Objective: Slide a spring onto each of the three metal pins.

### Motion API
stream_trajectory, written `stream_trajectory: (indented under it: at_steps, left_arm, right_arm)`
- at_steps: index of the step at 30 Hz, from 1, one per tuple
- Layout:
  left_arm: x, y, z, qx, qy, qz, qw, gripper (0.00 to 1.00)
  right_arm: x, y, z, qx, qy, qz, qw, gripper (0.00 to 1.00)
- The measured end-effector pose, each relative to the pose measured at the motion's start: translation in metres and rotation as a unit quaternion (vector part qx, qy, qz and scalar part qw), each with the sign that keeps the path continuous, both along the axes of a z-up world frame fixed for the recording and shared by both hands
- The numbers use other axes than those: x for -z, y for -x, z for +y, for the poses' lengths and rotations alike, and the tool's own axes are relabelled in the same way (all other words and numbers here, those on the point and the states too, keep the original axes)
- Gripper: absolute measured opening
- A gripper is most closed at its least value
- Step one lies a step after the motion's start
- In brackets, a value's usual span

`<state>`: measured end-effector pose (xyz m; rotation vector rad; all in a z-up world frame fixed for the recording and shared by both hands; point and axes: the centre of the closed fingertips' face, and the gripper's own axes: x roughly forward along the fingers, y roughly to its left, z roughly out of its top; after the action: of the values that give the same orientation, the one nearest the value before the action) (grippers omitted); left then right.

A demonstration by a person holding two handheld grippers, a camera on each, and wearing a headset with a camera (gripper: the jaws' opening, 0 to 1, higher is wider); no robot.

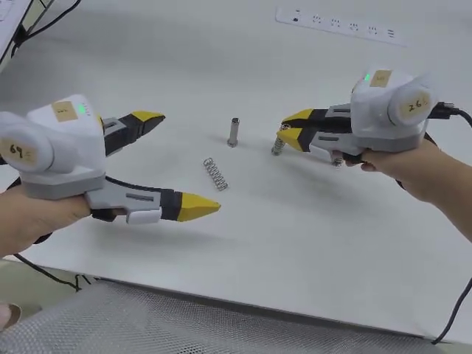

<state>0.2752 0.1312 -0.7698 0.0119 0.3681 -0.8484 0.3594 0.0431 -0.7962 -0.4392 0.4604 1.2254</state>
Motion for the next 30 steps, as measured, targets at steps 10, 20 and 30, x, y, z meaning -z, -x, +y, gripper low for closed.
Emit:
stream_trajectory:
  at_steps: [10,20,30]
  left_arm:
    - [-0.001,-0.001,-0.001,0.003,0.0,0.0,1.0,0.98]
    - [0.0,0.0,-0.003,0.007,-0.001,0.002,1.0,0.97]
    - [0.0,0.001,-0.005,0.008,-0.001,0.004,1.0,0.97]
  right_arm:
    - [0.008,0.001,-0.005,-0.003,0.025,-0.004,0.9997,0.08]
    - [0.01,0.001,-0.009,0.006,0.029,0.004,0.9996,0.08]
    - [0.007,0.001,-0.009,0.011,0.02,0.011,0.9997,0.12]
